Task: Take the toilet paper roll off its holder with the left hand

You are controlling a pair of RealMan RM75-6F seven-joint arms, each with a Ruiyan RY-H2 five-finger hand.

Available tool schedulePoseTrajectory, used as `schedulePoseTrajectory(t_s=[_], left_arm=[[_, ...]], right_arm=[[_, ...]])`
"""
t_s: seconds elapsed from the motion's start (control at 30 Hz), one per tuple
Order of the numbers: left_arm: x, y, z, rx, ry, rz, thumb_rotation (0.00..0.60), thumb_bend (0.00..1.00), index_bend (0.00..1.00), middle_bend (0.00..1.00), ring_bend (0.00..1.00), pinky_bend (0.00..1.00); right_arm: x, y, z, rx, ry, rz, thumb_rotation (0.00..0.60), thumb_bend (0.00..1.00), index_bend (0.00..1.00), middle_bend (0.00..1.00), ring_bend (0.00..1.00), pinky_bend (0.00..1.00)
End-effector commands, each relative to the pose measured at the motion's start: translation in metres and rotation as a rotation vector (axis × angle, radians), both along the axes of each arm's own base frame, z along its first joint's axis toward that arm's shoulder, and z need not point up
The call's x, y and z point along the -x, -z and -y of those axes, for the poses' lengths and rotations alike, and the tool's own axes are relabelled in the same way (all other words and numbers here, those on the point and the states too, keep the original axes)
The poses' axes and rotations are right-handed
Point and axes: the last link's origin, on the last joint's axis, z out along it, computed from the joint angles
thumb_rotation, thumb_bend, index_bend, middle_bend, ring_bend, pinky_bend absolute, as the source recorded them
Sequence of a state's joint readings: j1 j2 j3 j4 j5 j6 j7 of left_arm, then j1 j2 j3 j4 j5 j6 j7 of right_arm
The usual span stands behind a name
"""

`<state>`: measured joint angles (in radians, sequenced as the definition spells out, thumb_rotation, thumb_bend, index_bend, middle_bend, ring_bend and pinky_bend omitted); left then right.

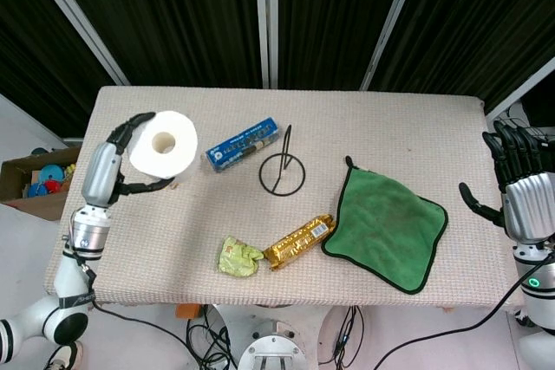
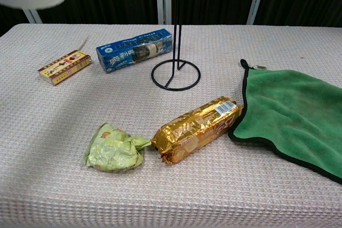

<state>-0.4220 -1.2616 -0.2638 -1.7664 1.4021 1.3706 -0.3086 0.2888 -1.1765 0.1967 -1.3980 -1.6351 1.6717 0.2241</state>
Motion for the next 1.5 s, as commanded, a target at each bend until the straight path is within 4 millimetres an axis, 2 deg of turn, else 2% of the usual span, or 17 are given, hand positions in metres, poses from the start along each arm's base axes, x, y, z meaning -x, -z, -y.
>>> schedulePoseTrajectory(t_s=[0.03, 0.13, 0.33, 0.43, 0.47, 0.53, 0.6, 0.7, 0.87, 1.0, 1.1, 1.13, 1.23, 1.37, 1.5], left_arm=[[0.053, 0.039, 0.032, 0.044, -0.031, -0.047, 0.6, 0.17, 0.3, 0.42, 0.23, 0.21], [0.07, 0.065, 0.035, 0.081, -0.054, -0.053, 0.6, 0.17, 0.3, 0.42, 0.23, 0.21], [0.091, 0.111, 0.037, 0.163, -0.085, -0.06, 0.6, 0.17, 0.29, 0.42, 0.23, 0.21], [0.096, 0.124, 0.039, 0.186, -0.081, -0.07, 0.6, 0.16, 0.25, 0.4, 0.22, 0.21], [0.097, 0.126, 0.039, 0.193, -0.077, -0.071, 0.6, 0.16, 0.2, 0.36, 0.21, 0.21], [0.099, 0.129, 0.039, 0.211, -0.07, -0.071, 0.6, 0.14, 0.06, 0.18, 0.15, 0.2], [0.101, 0.129, 0.039, 0.217, -0.064, -0.076, 0.6, 0.11, 0.0, 0.03, 0.08, 0.2], [0.102, 0.127, 0.041, 0.213, -0.053, -0.07, 0.6, 0.08, 0.0, 0.0, 0.03, 0.19], [0.099, 0.109, 0.043, 0.147, -0.023, -0.041, 0.6, 0.07, 0.0, 0.0, 0.02, 0.18], [0.098, 0.072, 0.052, 0.037, 0.019, -0.093, 0.6, 0.07, 0.0, 0.0, 0.02, 0.18], [0.107, 0.037, 0.07, -0.086, 0.035, -0.322, 0.599, 0.06, 0.0, 0.0, 0.02, 0.18], [0.114, 0.025, 0.08, -0.135, 0.026, -0.448, 0.595, 0.06, 0.0, 0.0, 0.02, 0.18], [0.137, 0.004, 0.11, -0.134, -0.058, -0.709, 0.577, 0.06, 0.01, 0.01, 0.02, 0.18], [0.161, -0.009, 0.143, -0.065, -0.183, -0.877, 0.539, 0.04, 0.06, 0.01, 0.02, 0.18], [0.172, -0.009, 0.161, -0.045, -0.241, -0.873, 0.51, 0.04, 0.07, 0.01, 0.02, 0.18]], right_arm=[[0.001, 0.003, 0.001, -0.006, 0.005, -0.005, 0.6, 0.25, 0.0, 0.0, 0.0, 0.0], [0.0, 0.006, 0.001, -0.011, 0.006, -0.009, 0.6, 0.25, 0.0, 0.0, 0.0, 0.0], [0.0, 0.009, 0.0, -0.011, 0.007, -0.012, 0.6, 0.25, 0.0, 0.0, 0.0, 0.0], [0.002, 0.008, 0.0, -0.01, 0.013, -0.015, 0.6, 0.25, 0.0, 0.0, 0.0, 0.0], [0.002, 0.008, 0.0, -0.01, 0.014, -0.015, 0.6, 0.25, 0.0, 0.0, 0.0, 0.0], [0.003, 0.007, 0.0, -0.008, 0.017, -0.014, 0.6, 0.25, 0.0, 0.0, 0.0, 0.0], [0.003, 0.007, 0.0, -0.008, 0.016, -0.013, 0.6, 0.25, 0.0, 0.0, 0.0, 0.0], [0.004, 0.008, 0.0, -0.009, 0.018, -0.011, 0.6, 0.25, 0.0, 0.0, 0.0, 0.0], [0.004, 0.007, -0.002, -0.003, 0.012, -0.008, 0.6, 0.25, 0.0, 0.0, 0.0, 0.0], [0.009, 0.004, -0.01, 0.007, 0.028, -0.025, 0.6, 0.25, 0.0, 0.0, 0.0, 0.0], [0.026, 0.007, -0.03, -0.011, 0.105, -0.078, 0.6, 0.24, 0.0, 0.0, 0.0, 0.0], [0.036, 0.011, -0.042, -0.035, 0.155, -0.106, 0.6, 0.24, 0.0, 0.0, 0.0, 0.0], [0.069, 0.022, -0.071, -0.103, 0.308, -0.17, 0.6, 0.22, 0.0, 0.0, 0.0, 0.0], [0.105, 0.035, -0.098, -0.145, 0.47, -0.201, 0.6, 0.21, 0.0, 0.0, 0.0, 0.0], [0.126, 0.047, -0.11, -0.152, 0.552, -0.2, 0.6, 0.21, 0.0, 0.0, 0.0, 0.0]])
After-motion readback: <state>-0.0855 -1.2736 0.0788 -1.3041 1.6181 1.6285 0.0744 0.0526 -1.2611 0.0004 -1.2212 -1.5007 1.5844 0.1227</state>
